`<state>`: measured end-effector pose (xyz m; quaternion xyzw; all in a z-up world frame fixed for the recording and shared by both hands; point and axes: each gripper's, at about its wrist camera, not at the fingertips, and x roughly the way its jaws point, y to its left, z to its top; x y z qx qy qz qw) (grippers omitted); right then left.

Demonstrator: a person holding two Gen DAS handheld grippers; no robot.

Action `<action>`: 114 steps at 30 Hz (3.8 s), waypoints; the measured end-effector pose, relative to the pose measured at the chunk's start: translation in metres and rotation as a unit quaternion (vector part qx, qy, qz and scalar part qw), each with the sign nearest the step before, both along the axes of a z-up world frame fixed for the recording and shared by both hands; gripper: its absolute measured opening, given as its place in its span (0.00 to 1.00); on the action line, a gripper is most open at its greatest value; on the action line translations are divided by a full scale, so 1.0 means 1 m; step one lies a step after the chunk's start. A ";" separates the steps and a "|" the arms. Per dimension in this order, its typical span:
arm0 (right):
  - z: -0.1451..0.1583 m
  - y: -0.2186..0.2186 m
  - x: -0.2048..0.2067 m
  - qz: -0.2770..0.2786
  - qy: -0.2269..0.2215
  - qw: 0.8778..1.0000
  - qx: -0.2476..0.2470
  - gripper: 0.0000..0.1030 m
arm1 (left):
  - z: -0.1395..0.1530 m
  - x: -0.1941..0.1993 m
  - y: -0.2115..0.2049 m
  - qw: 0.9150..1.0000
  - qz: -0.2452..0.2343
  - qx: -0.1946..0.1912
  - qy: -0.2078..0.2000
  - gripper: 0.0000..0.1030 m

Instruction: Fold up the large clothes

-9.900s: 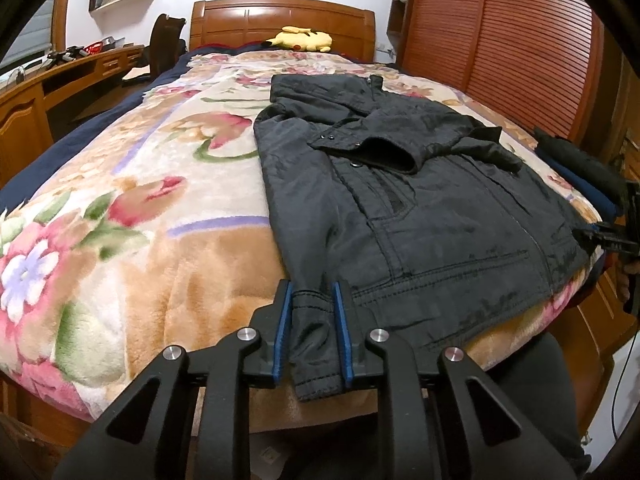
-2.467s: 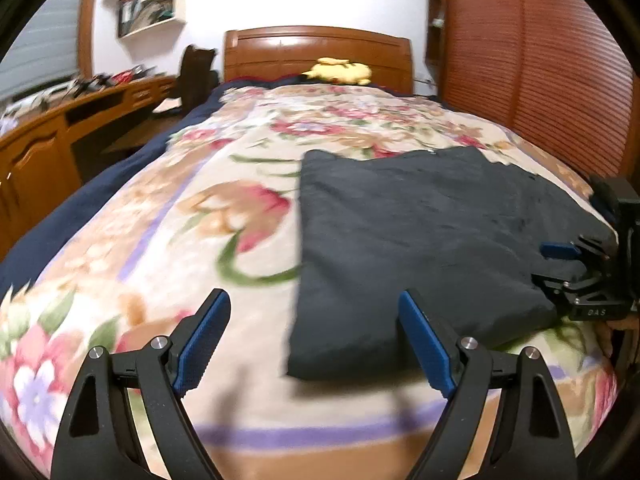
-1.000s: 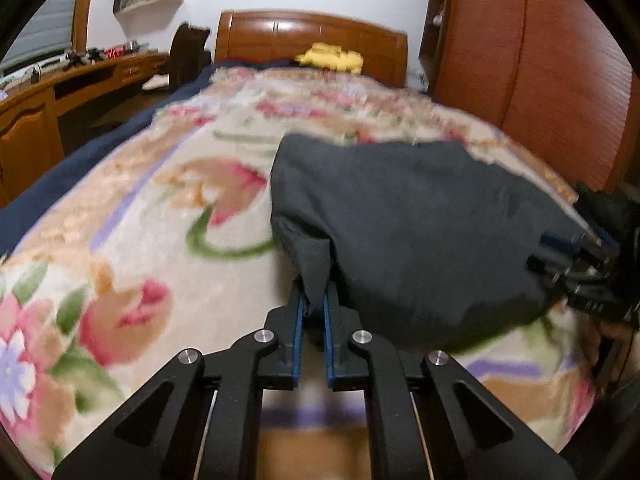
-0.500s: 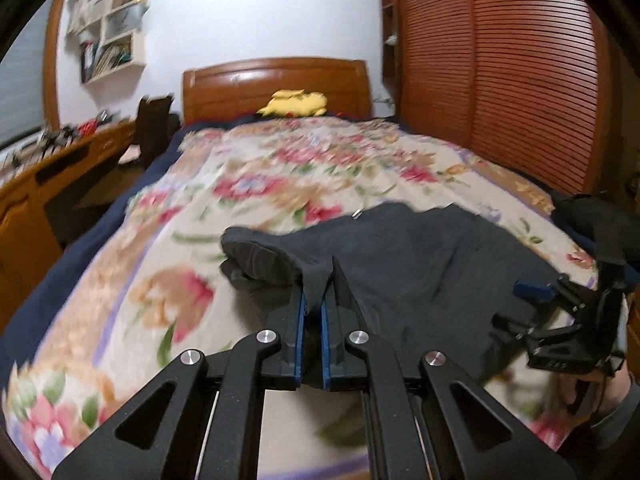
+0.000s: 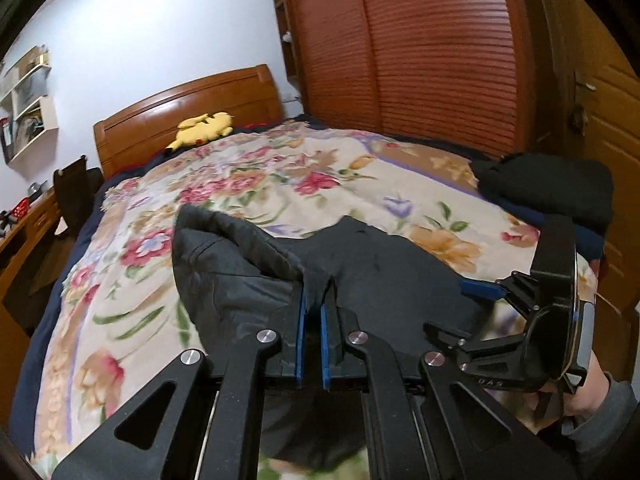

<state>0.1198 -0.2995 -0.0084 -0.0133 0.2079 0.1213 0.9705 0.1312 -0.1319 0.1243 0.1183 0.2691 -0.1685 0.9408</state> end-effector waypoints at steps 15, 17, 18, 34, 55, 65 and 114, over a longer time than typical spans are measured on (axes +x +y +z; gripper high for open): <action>0.001 0.008 0.002 0.023 -0.003 1.000 -0.006 0.73 | -0.028 -0.013 0.016 0.997 -0.015 -0.074 0.012 0.30; 0.000 0.008 0.003 0.023 -0.002 1.000 -0.003 0.73 | -0.020 -0.021 0.025 0.996 -0.018 -0.092 -0.001 0.43; 0.001 0.007 0.003 0.023 -0.002 1.000 0.000 0.73 | -0.017 -0.027 0.029 0.995 -0.019 -0.095 -0.008 0.45; 0.025 0.019 -0.026 0.027 -0.051 0.998 0.017 0.73 | -0.070 -0.051 0.151 0.986 0.101 -0.130 -0.010 0.81; 0.053 0.095 0.015 0.073 -0.005 0.997 -0.027 0.81 | -0.107 -0.049 0.194 0.985 0.135 -0.110 0.010 0.81; 0.051 0.106 0.054 0.062 0.047 0.997 0.007 0.82 | -0.106 -0.055 0.203 0.984 0.137 -0.116 0.009 0.81; 0.037 -0.050 -0.017 -0.072 0.037 0.991 -0.102 0.16 | -0.106 -0.052 0.174 0.988 0.108 -0.111 0.008 0.81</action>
